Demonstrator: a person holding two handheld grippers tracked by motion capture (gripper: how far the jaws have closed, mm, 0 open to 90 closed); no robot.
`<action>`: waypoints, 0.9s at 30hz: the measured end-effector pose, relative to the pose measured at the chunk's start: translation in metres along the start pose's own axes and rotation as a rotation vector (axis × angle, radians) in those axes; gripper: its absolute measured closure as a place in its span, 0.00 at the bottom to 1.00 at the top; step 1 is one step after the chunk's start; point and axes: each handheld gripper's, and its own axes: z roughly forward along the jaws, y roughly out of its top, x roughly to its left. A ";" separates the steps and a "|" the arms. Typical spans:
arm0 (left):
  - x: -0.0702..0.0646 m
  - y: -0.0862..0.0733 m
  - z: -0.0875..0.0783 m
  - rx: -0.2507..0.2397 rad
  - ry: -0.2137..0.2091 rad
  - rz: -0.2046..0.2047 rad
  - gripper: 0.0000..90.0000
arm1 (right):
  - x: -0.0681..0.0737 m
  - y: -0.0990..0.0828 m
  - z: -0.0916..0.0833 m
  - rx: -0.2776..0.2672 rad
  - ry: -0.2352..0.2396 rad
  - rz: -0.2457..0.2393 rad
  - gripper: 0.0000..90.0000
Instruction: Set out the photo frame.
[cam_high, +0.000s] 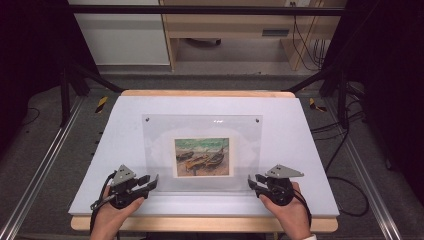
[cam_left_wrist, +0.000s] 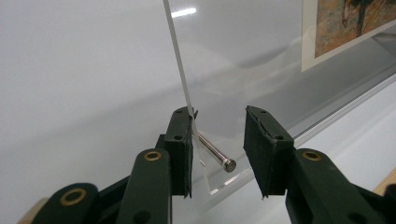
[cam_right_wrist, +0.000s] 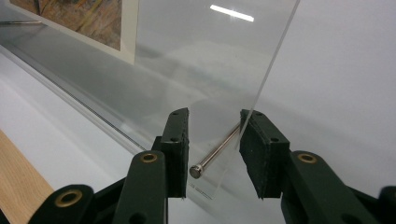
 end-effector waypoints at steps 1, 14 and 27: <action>0.000 0.000 0.000 0.001 -0.001 0.000 0.68 | 0.000 0.000 0.000 0.001 -0.001 0.002 0.70; -0.001 -0.002 0.000 0.020 -0.008 0.008 0.69 | 0.002 -0.003 -0.001 0.015 0.011 0.003 0.70; -0.001 -0.002 0.001 0.039 -0.017 0.019 0.68 | 0.003 -0.006 -0.001 0.027 0.014 -0.008 0.71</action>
